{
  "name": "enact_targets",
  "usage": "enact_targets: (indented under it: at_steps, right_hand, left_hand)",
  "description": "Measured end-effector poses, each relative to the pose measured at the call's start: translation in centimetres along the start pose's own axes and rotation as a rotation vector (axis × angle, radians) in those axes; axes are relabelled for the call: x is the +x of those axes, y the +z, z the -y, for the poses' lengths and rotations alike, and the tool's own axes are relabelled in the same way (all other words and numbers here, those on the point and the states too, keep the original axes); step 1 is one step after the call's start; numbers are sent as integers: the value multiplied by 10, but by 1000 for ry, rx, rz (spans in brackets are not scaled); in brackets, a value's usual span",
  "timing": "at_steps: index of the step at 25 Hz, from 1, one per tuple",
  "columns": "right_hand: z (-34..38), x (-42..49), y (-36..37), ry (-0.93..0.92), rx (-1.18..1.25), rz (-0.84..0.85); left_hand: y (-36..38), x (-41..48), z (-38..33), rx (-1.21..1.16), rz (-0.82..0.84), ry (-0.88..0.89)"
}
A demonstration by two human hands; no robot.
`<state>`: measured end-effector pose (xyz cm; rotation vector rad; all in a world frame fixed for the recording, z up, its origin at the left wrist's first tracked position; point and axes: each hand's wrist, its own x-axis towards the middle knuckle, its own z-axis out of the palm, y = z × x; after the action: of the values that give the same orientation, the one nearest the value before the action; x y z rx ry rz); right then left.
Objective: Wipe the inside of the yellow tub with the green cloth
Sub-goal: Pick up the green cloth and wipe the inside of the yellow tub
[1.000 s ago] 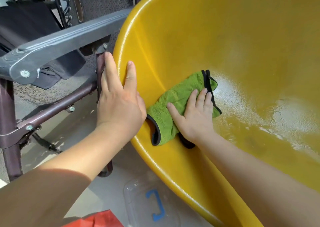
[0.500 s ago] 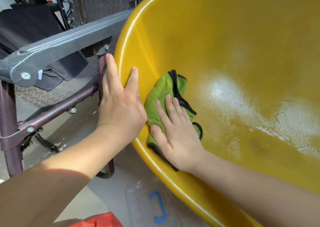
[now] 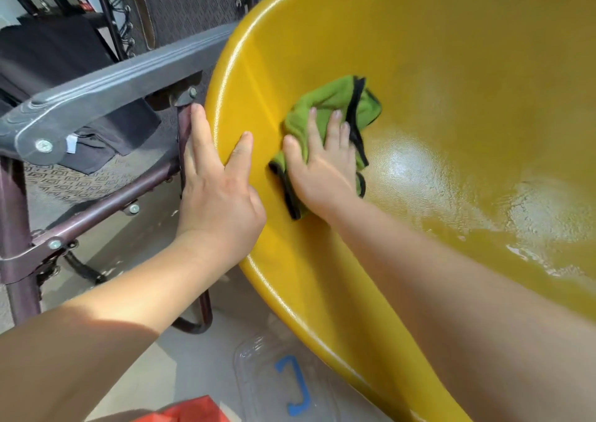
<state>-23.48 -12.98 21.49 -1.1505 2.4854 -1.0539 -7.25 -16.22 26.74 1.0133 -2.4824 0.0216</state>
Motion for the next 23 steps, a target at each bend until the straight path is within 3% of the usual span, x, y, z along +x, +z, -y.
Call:
enact_targets:
  at_steps: [3, 7, 11, 15, 17, 23]
  right_hand:
    - [-9, -89, 2, -254, -58, 135]
    - [-42, -139, -31, -393, -194, 442]
    - [-43, -66, -25, -414, -336, 276]
    - [-68, 28, -47, 58, -269, 104]
    - [-75, 22, -41, 161, -283, 107]
    - [-22, -92, -12, -252, -133, 327]
  left_hand:
    - [0, 0, 1, -6, 6, 6]
    - [-2, -1, -3, 46, 13, -2]
    - [-1, 0, -3, 158, 27, 37]
    - [-1, 0, -4, 175, 49, 21]
    - [-1, 0, -3, 177, 40, 38]
    - [-5, 3, 1, 186, 27, 34]
